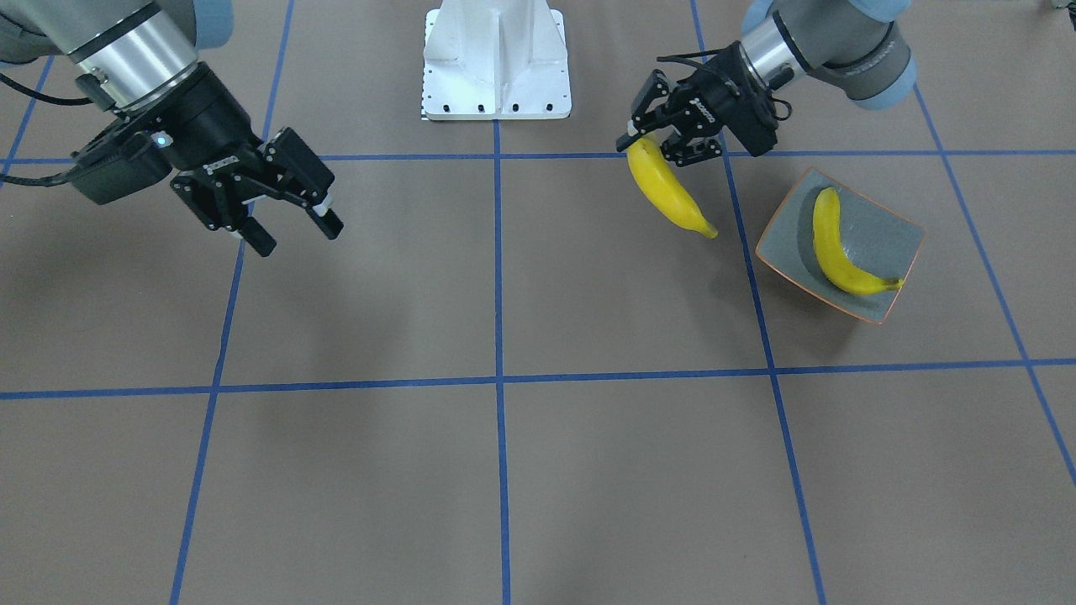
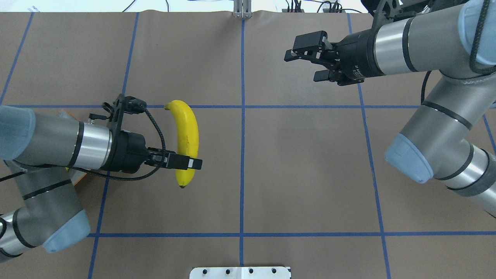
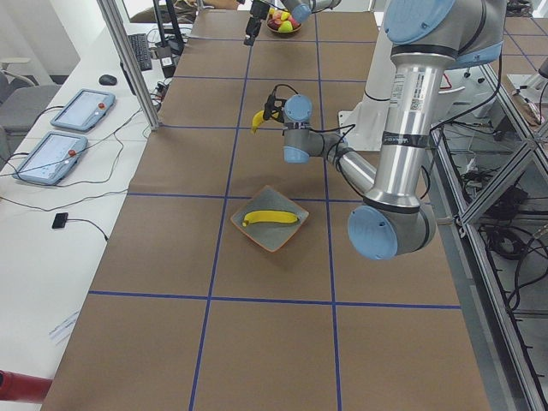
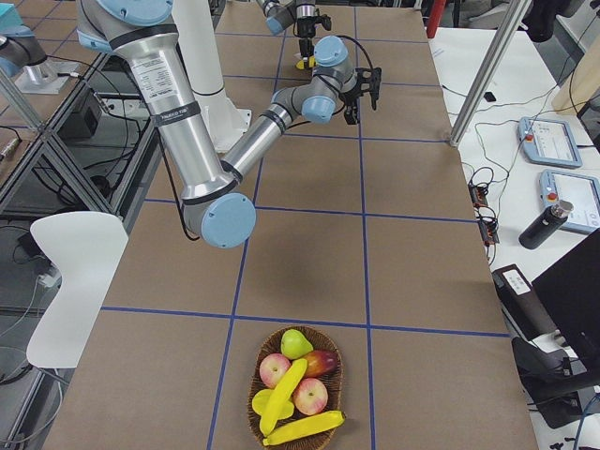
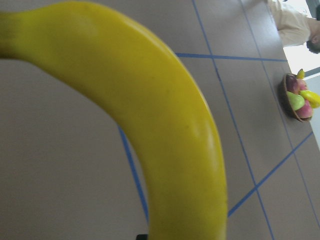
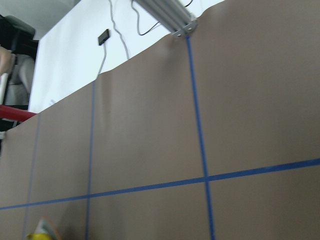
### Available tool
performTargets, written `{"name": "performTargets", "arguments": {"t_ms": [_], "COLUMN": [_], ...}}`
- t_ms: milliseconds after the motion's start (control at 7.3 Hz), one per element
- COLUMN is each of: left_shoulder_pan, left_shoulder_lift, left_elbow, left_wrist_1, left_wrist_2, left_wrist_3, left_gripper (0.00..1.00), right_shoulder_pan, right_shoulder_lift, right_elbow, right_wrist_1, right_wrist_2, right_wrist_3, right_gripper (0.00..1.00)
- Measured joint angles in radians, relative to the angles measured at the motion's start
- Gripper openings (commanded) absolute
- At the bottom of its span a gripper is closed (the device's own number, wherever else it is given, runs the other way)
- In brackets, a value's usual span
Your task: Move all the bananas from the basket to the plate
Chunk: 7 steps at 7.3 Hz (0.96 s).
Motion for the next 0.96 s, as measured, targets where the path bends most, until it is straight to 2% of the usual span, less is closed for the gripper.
{"name": "performTargets", "arguments": {"t_ms": [274, 685, 822, 958], "left_shoulder_pan": [-0.022, -0.035, -0.037, -0.037], "left_shoulder_lift": [0.141, 0.288, 0.303, 0.307], "left_elbow": [0.0, 0.017, 0.027, 0.035], "left_wrist_1": [0.004, 0.014, 0.035, 0.074], "left_wrist_2": [0.001, 0.021, 0.036, 0.06], "left_wrist_3": [0.071, 0.168, 0.181, 0.201], "left_gripper": [0.0, 0.0, 0.02, 0.16], "right_shoulder_pan": [0.073, 0.244, 0.304, 0.361], "right_shoulder_lift": [-0.106, -0.273, -0.304, -0.322], "right_elbow": [-0.001, -0.037, -0.07, -0.108], "right_wrist_1": [-0.062, -0.07, -0.068, -0.067], "right_wrist_2": [0.014, 0.128, 0.168, 0.21], "right_wrist_3": [-0.224, -0.626, -0.749, -0.862], "right_gripper": [1.0, 1.0, 1.0, 1.0]}}
